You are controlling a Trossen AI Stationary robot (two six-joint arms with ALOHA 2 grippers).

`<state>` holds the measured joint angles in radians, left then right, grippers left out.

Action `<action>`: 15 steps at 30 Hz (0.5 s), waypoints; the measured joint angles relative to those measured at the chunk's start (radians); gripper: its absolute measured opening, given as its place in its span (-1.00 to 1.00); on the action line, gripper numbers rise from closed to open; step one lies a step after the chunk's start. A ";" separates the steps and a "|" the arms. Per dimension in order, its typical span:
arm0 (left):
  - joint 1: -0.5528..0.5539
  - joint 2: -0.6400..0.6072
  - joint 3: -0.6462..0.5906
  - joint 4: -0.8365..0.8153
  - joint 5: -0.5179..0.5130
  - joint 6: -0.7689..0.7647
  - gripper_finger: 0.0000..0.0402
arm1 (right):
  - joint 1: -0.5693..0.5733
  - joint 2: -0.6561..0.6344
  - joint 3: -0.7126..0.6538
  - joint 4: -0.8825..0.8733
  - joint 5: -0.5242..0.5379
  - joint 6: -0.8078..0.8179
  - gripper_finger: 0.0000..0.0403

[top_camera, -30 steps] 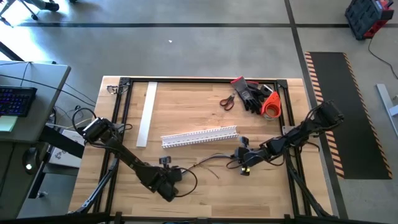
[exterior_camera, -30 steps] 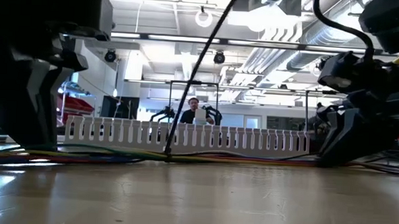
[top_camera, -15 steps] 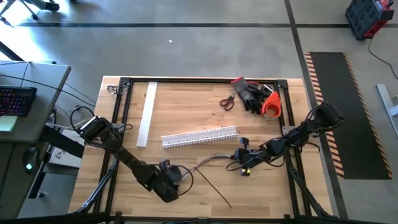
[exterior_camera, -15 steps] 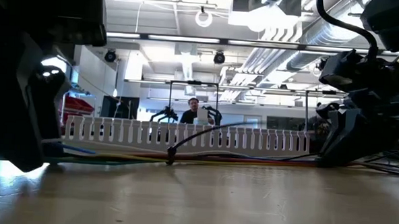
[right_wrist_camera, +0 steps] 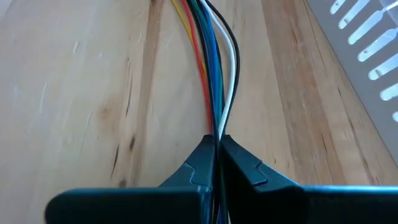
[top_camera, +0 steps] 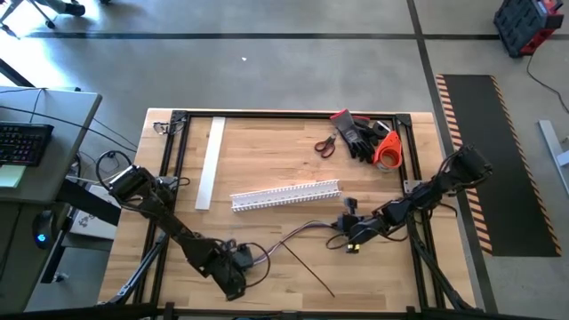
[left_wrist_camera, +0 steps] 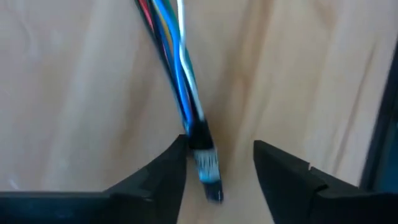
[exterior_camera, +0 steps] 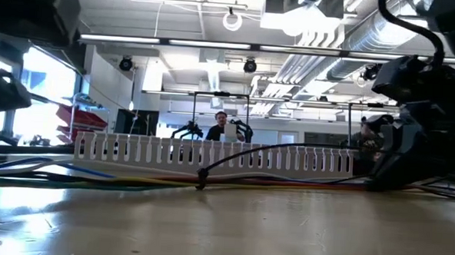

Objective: Ziptie cables
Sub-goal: Put the ziptied cable wires into the white cable duct

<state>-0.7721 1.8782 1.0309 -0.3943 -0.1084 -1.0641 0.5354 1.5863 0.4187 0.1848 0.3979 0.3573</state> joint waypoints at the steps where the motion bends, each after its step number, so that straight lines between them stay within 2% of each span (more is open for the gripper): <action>1: -0.002 0.000 0.000 -0.001 0.009 -0.001 -0.24 | 0.007 -0.003 0.000 -0.007 0.007 0.000 -0.99; 10: 0.000 0.001 -0.002 -0.022 0.073 0.048 -0.92 | 0.053 -0.042 -0.003 -0.064 0.048 0.000 -0.99; 15: 0.005 0.000 0.000 -0.046 0.066 0.068 -0.98 | 0.072 -0.043 -0.003 -0.076 0.086 -0.003 -0.99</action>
<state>-0.7671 1.8784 1.0308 -0.4405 -0.0419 -0.9958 0.6070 1.5436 0.4160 0.1084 0.4840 0.3542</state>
